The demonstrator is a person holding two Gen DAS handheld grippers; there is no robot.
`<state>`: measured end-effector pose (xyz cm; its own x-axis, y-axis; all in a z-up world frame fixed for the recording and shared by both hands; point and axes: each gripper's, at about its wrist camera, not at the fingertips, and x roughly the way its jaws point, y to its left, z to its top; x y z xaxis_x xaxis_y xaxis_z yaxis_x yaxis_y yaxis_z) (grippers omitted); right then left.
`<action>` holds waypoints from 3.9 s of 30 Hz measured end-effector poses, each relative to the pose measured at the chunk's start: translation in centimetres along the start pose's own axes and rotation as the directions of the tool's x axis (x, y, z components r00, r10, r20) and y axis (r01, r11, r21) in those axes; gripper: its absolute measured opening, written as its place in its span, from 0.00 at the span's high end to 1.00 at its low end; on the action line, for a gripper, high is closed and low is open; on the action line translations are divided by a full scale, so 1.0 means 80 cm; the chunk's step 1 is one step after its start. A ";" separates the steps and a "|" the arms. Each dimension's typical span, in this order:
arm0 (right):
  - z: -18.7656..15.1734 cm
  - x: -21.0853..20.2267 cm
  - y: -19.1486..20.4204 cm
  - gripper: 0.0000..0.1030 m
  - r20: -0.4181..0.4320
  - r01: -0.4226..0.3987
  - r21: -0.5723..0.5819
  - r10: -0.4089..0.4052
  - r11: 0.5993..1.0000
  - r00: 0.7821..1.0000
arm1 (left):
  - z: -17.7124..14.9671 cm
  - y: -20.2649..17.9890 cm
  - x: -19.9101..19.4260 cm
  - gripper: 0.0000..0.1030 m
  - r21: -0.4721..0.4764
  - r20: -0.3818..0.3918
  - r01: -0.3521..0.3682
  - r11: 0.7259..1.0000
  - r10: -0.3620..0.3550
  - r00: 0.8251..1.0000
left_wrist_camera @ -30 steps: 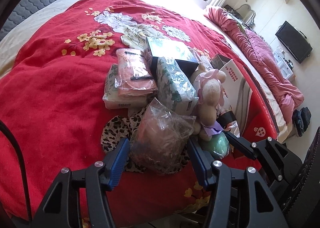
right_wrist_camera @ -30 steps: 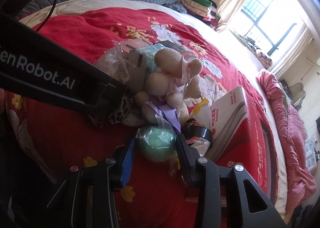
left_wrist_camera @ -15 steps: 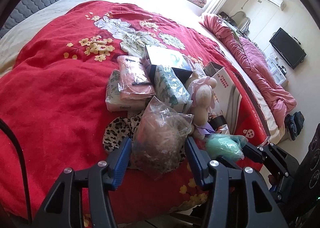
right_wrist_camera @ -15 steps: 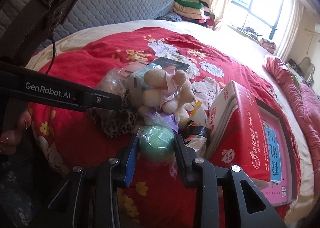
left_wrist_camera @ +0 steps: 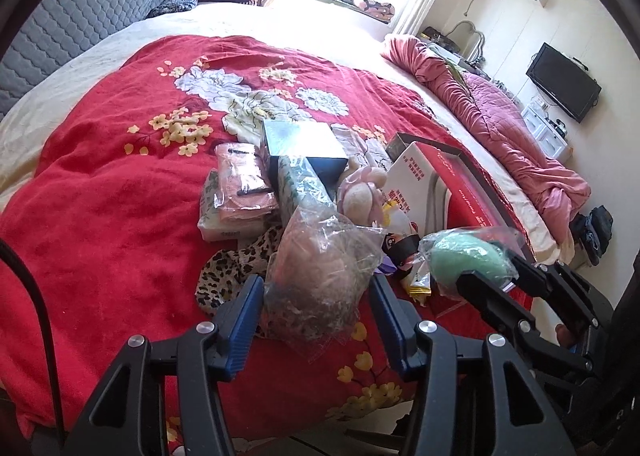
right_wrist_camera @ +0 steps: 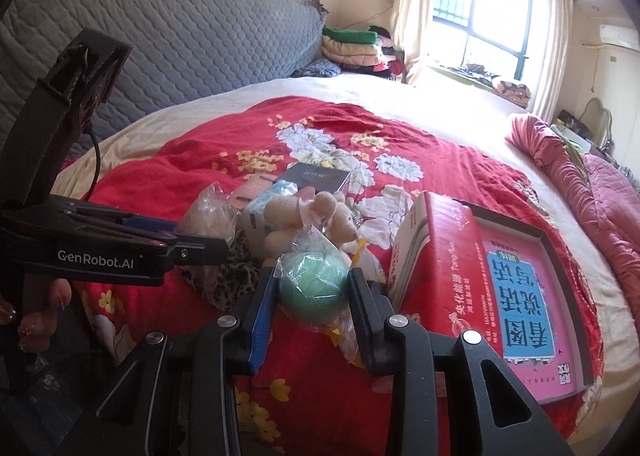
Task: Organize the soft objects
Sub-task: 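Grasp the clear bag with the left tool while the right tool grasps the green ball bag, then carry the clear bag with the left tool while the right tool carries the green ball into the pink tray, then open the left tool on the tray while the right tool releases the green ball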
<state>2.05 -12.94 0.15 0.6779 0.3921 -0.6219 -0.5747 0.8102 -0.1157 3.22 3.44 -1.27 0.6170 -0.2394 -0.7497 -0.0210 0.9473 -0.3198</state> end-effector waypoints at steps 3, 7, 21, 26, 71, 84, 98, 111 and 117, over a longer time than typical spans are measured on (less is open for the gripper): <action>0.007 -0.014 -0.010 0.65 0.043 0.026 0.040 -0.028 0.999 0.999 | 0.002 -0.010 -0.005 0.47 0.007 0.004 0.003 1.000 -0.003 1.000; 0.013 -0.037 -0.028 0.65 0.096 0.046 0.096 -0.055 0.994 0.994 | 0.008 -0.028 -0.011 0.47 0.037 0.014 0.000 0.999 0.000 1.000; 0.011 -0.093 -0.119 0.65 0.166 0.173 0.325 -0.236 0.930 0.957 | 0.050 -0.135 -0.025 0.47 0.144 0.051 0.078 0.987 -0.086 0.995; 0.001 -0.110 -0.161 0.65 0.159 0.234 0.398 -0.318 0.887 0.935 | 0.065 -0.186 -0.019 0.47 0.208 0.061 0.101 0.973 -0.116 0.991; -0.126 -0.063 -0.347 0.65 -0.225 0.398 0.613 -0.333 0.682 0.916 | 0.042 -0.358 0.194 0.47 0.451 -0.312 0.133 0.883 0.016 0.950; -0.133 -0.046 -0.346 0.62 -0.225 0.367 0.621 -0.292 0.692 0.930 | 0.028 -0.358 0.212 0.46 0.491 -0.368 0.117 0.863 0.084 0.926; -0.141 -0.055 -0.354 0.51 -0.200 0.339 0.677 -0.280 0.653 0.939 | 0.022 -0.359 0.212 0.46 0.516 -0.352 0.088 0.852 0.117 0.929; -0.143 -0.069 -0.361 0.41 -0.199 0.380 0.686 -0.343 0.620 0.918 | 0.021 -0.357 0.198 0.45 0.495 -0.344 0.111 0.861 0.077 0.936; -0.144 -0.064 -0.359 0.41 -0.226 0.403 0.668 -0.345 0.625 0.911 | 0.019 -0.360 0.175 0.40 0.486 -0.315 0.126 0.865 0.039 0.948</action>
<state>9.83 -43.23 -2.28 0.7120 -0.0215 -0.7018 0.2204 0.9559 0.1943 13.67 -26.86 -1.65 0.3364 -0.2568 -0.9060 0.4416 0.8928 -0.0891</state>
